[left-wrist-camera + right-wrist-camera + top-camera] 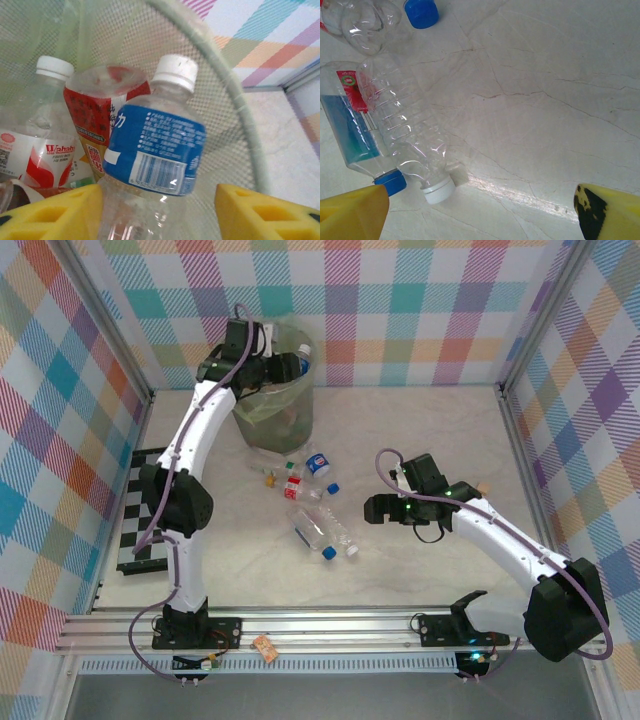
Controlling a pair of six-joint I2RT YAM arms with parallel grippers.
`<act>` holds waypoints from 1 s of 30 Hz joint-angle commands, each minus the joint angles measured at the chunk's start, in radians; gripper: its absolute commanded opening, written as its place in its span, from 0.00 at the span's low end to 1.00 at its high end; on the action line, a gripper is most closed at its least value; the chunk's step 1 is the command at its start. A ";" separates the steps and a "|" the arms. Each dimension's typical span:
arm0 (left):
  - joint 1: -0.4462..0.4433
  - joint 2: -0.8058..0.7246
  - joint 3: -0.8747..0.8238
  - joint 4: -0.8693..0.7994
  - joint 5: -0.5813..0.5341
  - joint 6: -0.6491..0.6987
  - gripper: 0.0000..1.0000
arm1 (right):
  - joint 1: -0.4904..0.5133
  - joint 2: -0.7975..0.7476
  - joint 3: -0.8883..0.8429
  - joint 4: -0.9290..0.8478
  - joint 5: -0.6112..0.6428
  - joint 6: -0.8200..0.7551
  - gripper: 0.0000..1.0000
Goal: Put the plastic bottles in the bin
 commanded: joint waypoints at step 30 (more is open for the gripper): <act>-0.396 -1.103 -1.739 0.669 -0.113 -0.866 1.00 | -0.005 0.177 0.062 0.056 0.011 -0.032 0.95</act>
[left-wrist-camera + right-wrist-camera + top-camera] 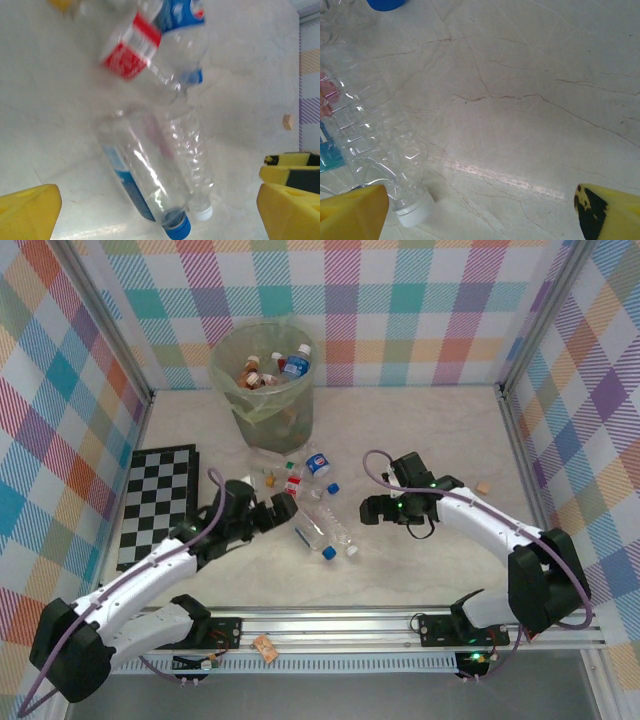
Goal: Put the plastic bottles in the bin
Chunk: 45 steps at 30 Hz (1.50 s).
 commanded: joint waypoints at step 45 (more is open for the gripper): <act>-0.231 0.195 0.055 -0.023 -0.221 -0.204 0.49 | -0.004 0.061 0.058 0.010 -0.014 -0.004 0.95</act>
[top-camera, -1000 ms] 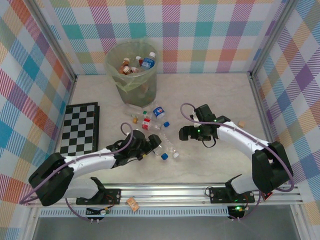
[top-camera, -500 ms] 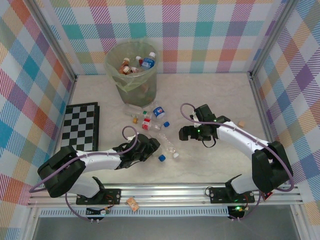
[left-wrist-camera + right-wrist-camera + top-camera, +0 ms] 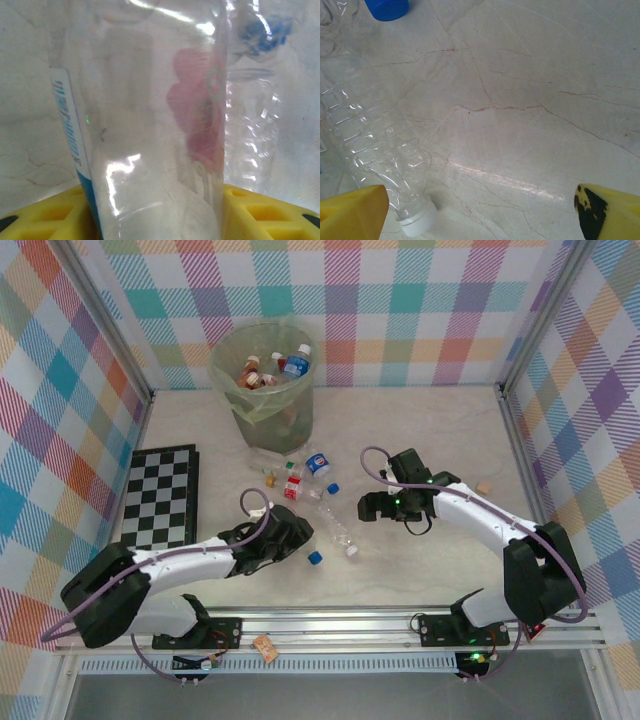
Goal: Put the plastic bottles in the bin
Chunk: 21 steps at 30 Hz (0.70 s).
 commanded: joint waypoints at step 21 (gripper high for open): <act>0.577 0.014 0.989 -0.713 0.245 0.879 0.40 | -0.003 -0.068 -0.015 0.048 0.010 0.064 0.95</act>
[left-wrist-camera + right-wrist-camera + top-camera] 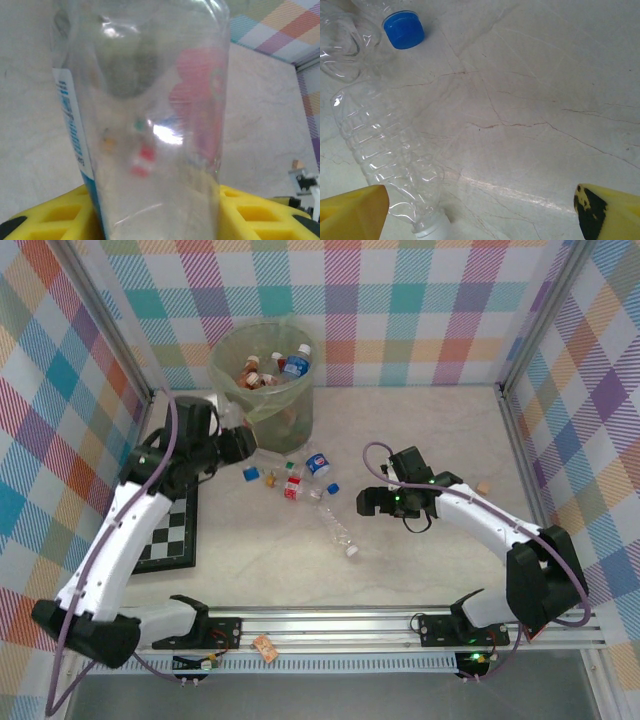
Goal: Put the plastic bottles in the bin
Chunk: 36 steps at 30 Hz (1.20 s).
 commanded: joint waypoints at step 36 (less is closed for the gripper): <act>0.153 0.915 0.870 0.170 0.241 0.447 0.50 | -0.003 -0.225 -0.135 -0.030 0.069 0.053 0.95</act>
